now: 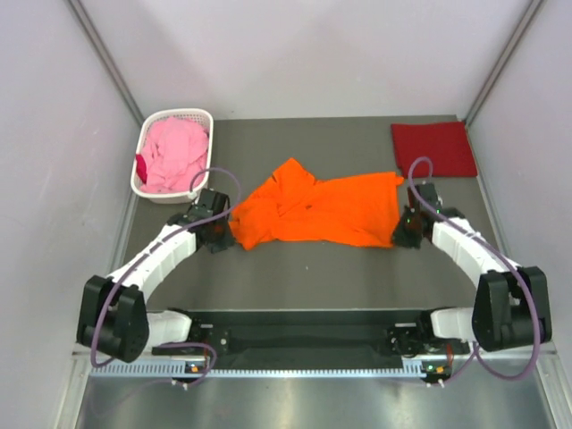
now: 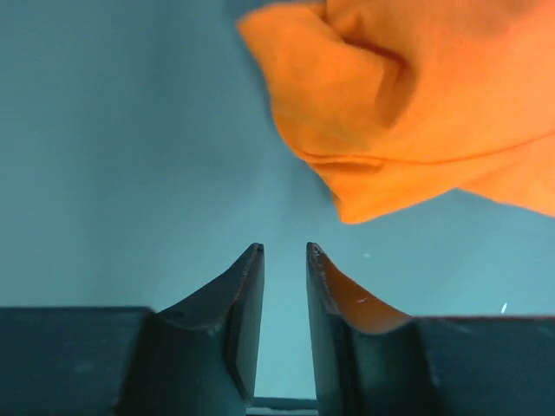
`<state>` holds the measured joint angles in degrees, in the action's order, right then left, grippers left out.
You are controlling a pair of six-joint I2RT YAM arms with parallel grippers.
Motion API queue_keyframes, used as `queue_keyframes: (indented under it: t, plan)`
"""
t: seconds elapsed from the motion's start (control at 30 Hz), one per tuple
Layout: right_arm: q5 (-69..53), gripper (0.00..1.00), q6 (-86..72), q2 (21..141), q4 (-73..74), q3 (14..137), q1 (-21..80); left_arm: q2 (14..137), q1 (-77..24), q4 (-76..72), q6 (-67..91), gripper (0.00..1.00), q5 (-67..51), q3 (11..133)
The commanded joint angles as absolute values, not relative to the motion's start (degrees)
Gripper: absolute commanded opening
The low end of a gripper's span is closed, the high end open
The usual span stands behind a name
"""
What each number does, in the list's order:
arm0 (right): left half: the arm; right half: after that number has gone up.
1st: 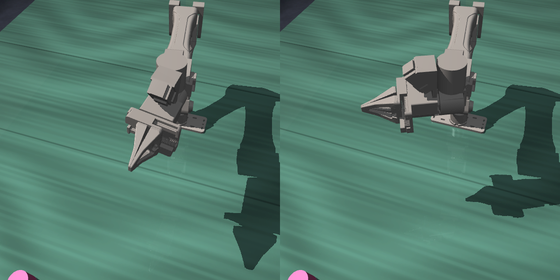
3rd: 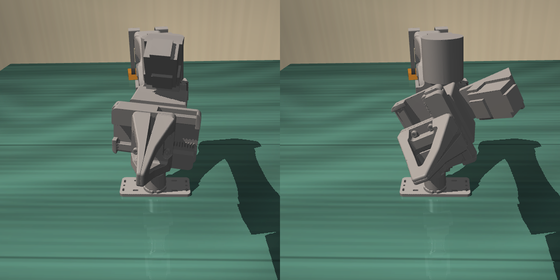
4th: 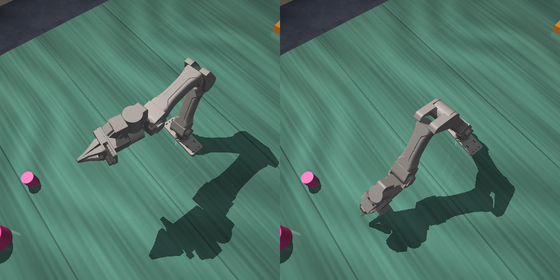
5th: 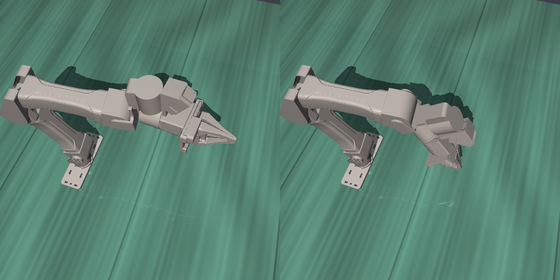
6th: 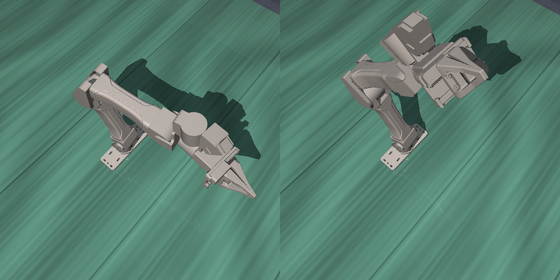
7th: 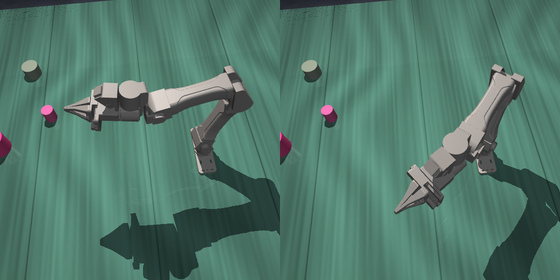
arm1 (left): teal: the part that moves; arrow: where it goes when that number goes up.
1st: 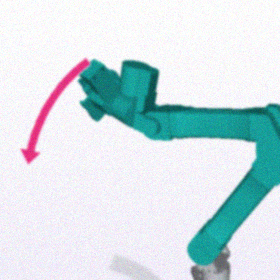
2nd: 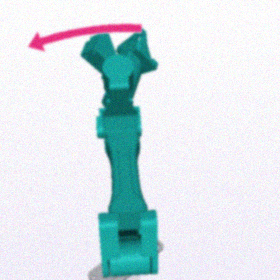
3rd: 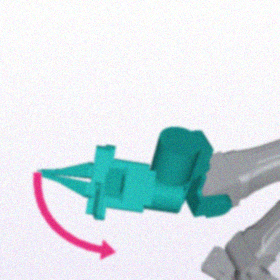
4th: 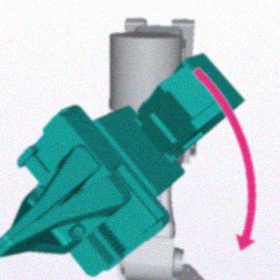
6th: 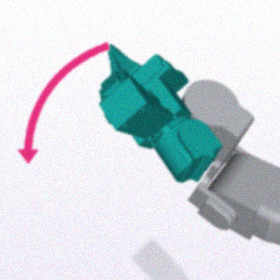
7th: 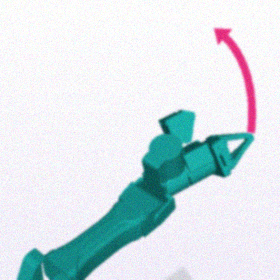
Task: Fold and stack the t-shirts
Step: Flatten the tshirt out
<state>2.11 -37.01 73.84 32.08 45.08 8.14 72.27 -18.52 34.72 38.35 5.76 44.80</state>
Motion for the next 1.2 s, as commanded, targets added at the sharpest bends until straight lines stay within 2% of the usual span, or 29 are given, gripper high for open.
queue_keyframes:
  t: [0.0, 0.07, 0.17, 0.37, 0.5, 0.7, 0.9, 1.17]
  plan:
    - [-3.16, 0.0, -35.95, 66.37, 29.8, 40.36, 8.7, 69.17, -18.37, 34.28, 35.7, 0.34, 11.69, 51.65]
    - [-2.64, 0.0, -35.95, 64.96, 29.79, 39.03, 8.79, 70.22, -18.54, 31.31, 33.85, 0.42, 9.42, 54.13]
    - [-2.55, 0.0, -35.86, 62.32, 29.97, 37.97, 8.88, 75.74, -18.54, 24.54, 28.49, 0.44, 4.86, 60.71]
    - [-4.48, 0.0, -33.05, 57.92, 30.15, 37.27, 8.88, 98.14, -18.11, 24.17, 18.47, 0.44, 2.21, 82.68]
    - [-6.59, 0.0, -30.33, 56.6, 31.72, 36.74, 8.88, 115.7, -17.4, 27.24, 15.03, 0.45, -5.51, 97.88]
    - [-2.73, 0.0, -31.2, 52.13, 36.56, 35.68, 8.97, 132.42, -16.87, 29.27, 13.01, 0.5, -12.12, 114.49]
    - [-3.42, 0.0, -31.2, 50.36, 36.48, 36.21, 9.05, 141.84, -16.7, 28.83, 11.95, 0.55, -11.78, 122.77]
    - [-3.16, 0.0, -31.64, 53.26, 34.19, 37.09, 9.14, 147.56, -16.61, 27.16, 14.59, 0.5, -18.72, 126.3]
